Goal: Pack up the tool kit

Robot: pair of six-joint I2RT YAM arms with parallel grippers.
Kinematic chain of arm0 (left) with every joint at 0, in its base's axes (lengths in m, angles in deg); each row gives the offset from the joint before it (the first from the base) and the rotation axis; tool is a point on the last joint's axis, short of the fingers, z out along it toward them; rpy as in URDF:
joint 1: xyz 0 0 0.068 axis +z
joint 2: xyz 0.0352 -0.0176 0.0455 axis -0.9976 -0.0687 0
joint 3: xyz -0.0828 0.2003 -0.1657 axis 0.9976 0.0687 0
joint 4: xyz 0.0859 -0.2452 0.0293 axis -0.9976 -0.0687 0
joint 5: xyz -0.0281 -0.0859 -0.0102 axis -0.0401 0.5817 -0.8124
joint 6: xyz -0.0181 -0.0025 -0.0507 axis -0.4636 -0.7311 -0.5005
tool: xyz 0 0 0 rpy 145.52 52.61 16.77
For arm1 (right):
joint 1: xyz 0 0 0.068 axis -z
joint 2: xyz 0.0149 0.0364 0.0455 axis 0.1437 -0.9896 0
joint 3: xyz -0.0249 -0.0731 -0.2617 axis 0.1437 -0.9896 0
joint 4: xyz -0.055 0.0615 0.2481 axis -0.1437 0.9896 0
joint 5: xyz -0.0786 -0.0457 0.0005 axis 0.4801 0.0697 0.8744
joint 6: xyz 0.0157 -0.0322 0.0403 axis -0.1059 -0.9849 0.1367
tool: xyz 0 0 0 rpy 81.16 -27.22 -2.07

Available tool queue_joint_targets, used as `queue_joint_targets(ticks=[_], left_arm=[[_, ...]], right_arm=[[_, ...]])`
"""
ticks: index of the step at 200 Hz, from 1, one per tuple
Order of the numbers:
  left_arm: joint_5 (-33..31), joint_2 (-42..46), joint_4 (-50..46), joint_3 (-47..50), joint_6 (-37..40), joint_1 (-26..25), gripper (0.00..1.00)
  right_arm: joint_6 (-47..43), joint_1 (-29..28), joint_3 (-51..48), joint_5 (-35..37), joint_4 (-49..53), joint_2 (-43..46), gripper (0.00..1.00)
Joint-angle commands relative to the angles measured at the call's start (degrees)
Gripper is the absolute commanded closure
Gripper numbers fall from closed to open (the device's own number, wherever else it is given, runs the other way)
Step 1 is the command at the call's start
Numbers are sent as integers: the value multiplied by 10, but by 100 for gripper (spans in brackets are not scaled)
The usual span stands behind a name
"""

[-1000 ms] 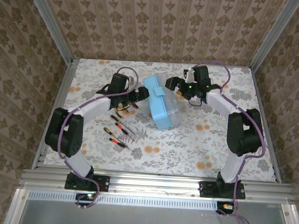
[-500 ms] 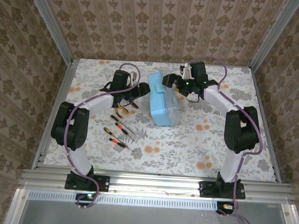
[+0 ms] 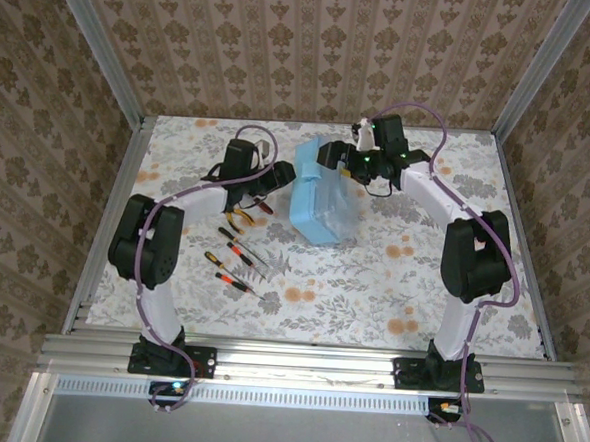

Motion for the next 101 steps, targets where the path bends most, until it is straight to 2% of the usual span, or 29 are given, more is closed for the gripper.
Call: queue_joint_targets(ticks=[1,70,101], left_arm=[[19,-24,1,23,-12,-18,40],[30,-48,44,42,-31,-21,41],[33,-49,49,47,-33,-17,41]], right_arm=[[-13,-24,30,-24,17,-16,3],[-23,-28,21,-3,41,-3,3],[-45,-27,27,32,77,15,2]])
